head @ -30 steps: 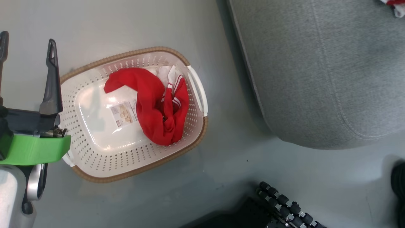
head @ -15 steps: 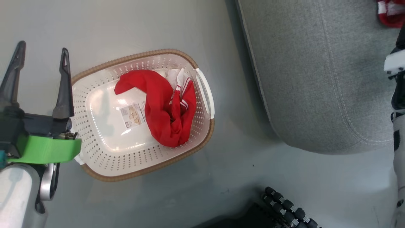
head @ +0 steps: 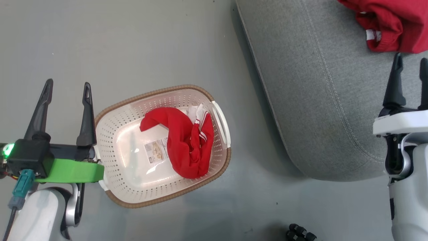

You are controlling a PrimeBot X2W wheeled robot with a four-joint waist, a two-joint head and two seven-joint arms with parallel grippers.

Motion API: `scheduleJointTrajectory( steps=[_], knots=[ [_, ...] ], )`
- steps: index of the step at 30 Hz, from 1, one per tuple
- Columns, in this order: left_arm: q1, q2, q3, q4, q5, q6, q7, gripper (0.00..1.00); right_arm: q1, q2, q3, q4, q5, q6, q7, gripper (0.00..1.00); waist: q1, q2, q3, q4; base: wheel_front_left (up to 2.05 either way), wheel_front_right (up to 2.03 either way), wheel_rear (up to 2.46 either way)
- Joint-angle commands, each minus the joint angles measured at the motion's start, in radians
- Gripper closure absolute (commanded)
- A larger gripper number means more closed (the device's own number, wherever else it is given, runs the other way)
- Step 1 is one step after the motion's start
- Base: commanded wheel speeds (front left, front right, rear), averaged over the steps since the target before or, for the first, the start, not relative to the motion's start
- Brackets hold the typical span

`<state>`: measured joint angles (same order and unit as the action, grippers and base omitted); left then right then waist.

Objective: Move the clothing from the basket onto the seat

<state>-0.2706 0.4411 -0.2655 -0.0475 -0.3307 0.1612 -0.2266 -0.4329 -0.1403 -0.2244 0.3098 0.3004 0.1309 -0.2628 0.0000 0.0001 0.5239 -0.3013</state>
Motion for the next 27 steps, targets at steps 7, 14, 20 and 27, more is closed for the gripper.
scheduleJointTrajectory(
  steps=[7,14,20,27],
  knots=[
    [0.059,-0.047,0.011,0.063,-0.036,0.015,-0.027,0.0,0.132,0.039,0.057,-0.134,-0.061,0.0,-0.003,0.0,0.0,-0.0001,-0.157,0.069,0.0,0.0,0.0],
    [0.091,-0.083,0.033,0.125,-0.046,0.016,-0.038,0.0,0.207,0.059,0.125,-0.22,-0.103,0.0,0.019,0.0,0.0,-0.0001,-0.238,0.15,0.0,0.0,0.0],
    [0.135,-0.116,0.064,0.159,-0.038,0.011,-0.039,0.0,0.263,0.072,0.169,-0.282,-0.122,0.0,0.071,0.0,0.0,-0.0001,-0.309,0.215,0.0,0.0,0.0],
    [0.185,-0.151,0.092,0.169,-0.011,-0.008,-0.039,0.0,0.33,0.079,0.2,-0.329,-0.132,0.0,0.122,0.0,0.0,-0.0001,-0.376,0.264,0.0,0.0,0.0]
  ],
)
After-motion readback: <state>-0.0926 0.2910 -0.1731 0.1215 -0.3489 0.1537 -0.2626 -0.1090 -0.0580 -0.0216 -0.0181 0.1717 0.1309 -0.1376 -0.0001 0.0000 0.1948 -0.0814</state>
